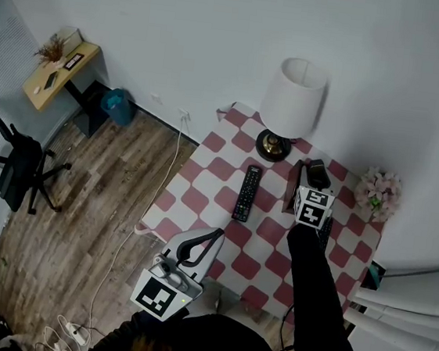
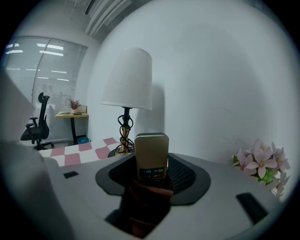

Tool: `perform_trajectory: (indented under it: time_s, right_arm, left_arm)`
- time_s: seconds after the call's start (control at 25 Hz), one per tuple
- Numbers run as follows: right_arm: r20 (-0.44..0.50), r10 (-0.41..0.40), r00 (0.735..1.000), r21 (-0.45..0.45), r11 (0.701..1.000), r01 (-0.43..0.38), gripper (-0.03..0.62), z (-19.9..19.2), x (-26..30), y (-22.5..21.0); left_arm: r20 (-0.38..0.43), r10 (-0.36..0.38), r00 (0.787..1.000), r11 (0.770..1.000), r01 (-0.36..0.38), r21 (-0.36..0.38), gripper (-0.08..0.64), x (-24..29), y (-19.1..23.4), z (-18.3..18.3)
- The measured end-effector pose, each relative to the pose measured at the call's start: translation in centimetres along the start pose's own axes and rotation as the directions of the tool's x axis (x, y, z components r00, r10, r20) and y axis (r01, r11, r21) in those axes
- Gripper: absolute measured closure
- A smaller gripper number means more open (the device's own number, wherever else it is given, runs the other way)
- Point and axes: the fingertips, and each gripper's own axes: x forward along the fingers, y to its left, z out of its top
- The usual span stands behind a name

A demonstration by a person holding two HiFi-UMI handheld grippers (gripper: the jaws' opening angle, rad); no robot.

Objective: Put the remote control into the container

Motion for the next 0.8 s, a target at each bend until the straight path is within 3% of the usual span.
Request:
perform_trajectory:
  time_s: [0.16, 0.8]
  right_arm:
    - [0.012, 0.018, 1.000, 0.050, 0.999, -0.018, 0.379, 0.3, -0.3, -0.1]
    - [0.200, 0.049, 0.979, 0.039, 0.998, -0.058, 0.383, 5.6, -3.1, -1.4]
  left_arm:
    - [0.001, 0.001, 1.000, 1.000, -0.001, -0.003, 0.558, -0.2, -0.1, 0.1]
    - [0.016, -0.046, 0.999, 0.999, 0.046, -0.001, 0.558, 0.1, -1.6, 0.6]
